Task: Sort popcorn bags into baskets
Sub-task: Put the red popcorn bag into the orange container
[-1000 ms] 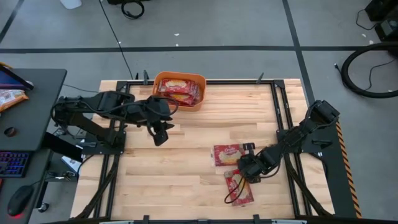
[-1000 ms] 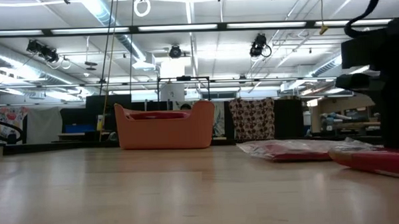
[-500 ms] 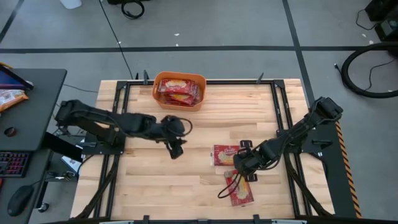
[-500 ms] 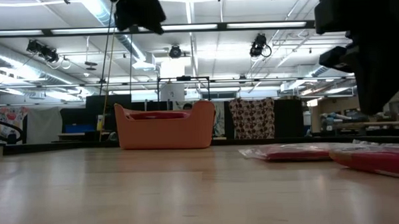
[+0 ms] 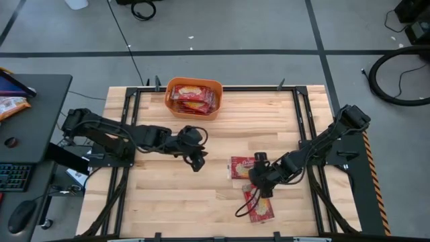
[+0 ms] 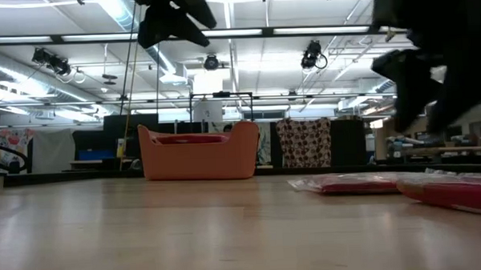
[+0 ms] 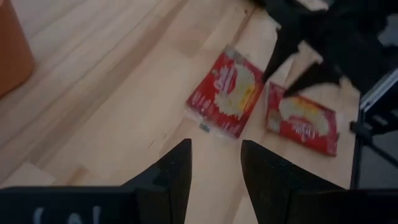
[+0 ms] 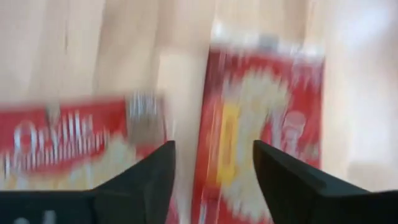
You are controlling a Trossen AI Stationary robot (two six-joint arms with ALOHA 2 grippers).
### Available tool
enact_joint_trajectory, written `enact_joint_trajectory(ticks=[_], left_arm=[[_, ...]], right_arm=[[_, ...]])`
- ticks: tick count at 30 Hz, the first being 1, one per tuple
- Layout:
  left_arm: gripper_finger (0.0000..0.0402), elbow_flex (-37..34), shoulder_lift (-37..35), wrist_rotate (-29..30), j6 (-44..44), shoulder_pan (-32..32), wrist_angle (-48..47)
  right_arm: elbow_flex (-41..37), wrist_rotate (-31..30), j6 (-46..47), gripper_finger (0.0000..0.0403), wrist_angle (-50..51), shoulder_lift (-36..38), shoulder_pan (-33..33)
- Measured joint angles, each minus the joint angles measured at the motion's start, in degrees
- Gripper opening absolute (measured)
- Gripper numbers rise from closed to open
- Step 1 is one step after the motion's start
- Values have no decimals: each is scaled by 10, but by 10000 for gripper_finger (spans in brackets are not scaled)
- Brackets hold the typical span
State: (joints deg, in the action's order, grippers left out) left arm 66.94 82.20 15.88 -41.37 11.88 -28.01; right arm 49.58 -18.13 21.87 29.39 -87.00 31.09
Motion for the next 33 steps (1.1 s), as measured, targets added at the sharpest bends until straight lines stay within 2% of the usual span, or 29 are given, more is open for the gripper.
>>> enact_joint_trajectory(ticks=[4, 8, 14, 21, 24, 33], left_arm=[[142, 0, 0, 3, -17, 0, 25], [142, 0, 0, 2, -40, 0, 40], [142, 0, 0, 2, -46, 0, 42], [142, 0, 0, 21, -49, 0, 50], [142, 0, 0, 23, -50, -1, 56], [142, 0, 0, 23, -65, 0, 68]], right_arm=[[-1, -43, -60, 251, -60, 0, -2], [-36, -47, -109, 268, -133, 0, -12], [-75, -48, -127, 270, -198, -1, -26], [-83, -14, -149, 268, -257, -58, -41], [-69, -16, -159, 268, -260, -81, -39], [-61, -76, -156, 268, -221, -105, -40]])
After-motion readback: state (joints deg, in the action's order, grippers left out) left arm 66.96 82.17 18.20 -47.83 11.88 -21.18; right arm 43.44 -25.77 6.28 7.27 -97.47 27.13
